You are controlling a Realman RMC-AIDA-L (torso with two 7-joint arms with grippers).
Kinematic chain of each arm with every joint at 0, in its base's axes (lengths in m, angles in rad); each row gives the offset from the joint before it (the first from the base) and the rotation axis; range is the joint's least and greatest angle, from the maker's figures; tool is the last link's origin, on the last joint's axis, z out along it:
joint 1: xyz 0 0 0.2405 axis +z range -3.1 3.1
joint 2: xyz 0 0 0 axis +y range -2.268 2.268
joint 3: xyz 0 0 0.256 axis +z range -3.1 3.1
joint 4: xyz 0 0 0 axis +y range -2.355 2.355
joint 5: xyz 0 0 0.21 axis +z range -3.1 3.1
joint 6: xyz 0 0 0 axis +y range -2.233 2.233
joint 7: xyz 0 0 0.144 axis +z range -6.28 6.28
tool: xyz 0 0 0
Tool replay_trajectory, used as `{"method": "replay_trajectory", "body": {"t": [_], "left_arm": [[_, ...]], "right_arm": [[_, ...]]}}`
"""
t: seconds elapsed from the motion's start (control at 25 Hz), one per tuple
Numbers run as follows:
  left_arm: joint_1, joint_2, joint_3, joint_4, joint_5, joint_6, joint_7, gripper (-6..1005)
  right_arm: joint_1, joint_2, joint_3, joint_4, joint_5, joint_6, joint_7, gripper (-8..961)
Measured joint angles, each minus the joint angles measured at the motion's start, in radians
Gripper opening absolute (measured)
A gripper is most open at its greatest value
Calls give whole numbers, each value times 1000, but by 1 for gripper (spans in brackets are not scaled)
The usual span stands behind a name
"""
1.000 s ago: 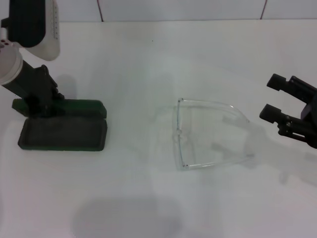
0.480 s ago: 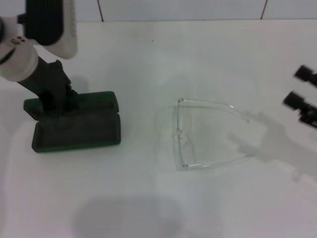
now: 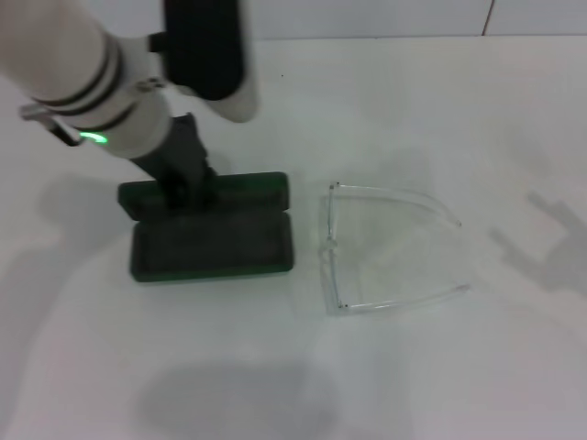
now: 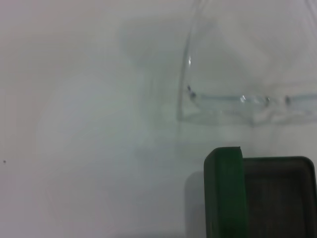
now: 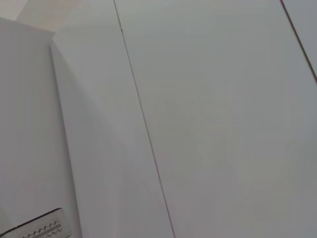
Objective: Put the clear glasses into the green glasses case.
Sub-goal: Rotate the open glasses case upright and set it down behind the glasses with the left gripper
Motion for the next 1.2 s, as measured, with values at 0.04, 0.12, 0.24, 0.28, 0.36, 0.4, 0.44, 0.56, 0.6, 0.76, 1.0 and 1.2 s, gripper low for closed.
{"method": "replay_trajectory", "body": {"t": [0.04, 0.12, 0.24, 0.28, 0.36, 0.4, 0.44, 0.56, 0.6, 0.76, 1.0, 1.2], "left_arm": [[-6, 0, 32, 1, 2, -15, -42, 203], [-17, 0, 82, 0, 3, -43, -109, 203], [-28, 0, 143, -4, 1, -75, -155, 203], [-28, 0, 143, -4, 1, -75, -155, 203], [-34, 0, 196, -4, -1, -92, -198, 203], [-37, -1, 208, -4, -1, -94, -209, 203], [-41, -3, 224, -4, -3, -95, -226, 203], [-49, -6, 260, -4, -5, -100, -264, 203], [-51, -6, 268, -4, -6, -105, -273, 204], [-62, -7, 305, -4, -7, -128, -304, 204], [-74, -9, 370, -5, -9, -167, -333, 204], [-80, -10, 395, -4, -9, -194, -343, 203]], "right_arm": [[0, 0, 0, 1, -1, 0, 0, 827], [-1, 0, 1, 1, -2, 0, 0, 827], [-8, 0, 1, 2, -4, -1, 0, 827], [-11, 0, 1, 2, -4, -1, -1, 827], [-13, 0, 1, 2, -5, -5, -1, 827], [-13, 0, 1, 2, -5, -6, -2, 827], [-13, 0, -1, 2, -6, -7, -2, 826], [-15, 0, -5, 2, -7, -8, -6, 826], [-16, 0, -6, 3, -7, -8, -9, 826], [-17, 1, -9, 13, -9, -9, -24, 826], [-25, 1, -9, 17, -9, -13, -33, 825], [-32, 0, -8, 29, -9, -21, -51, 825]]}}
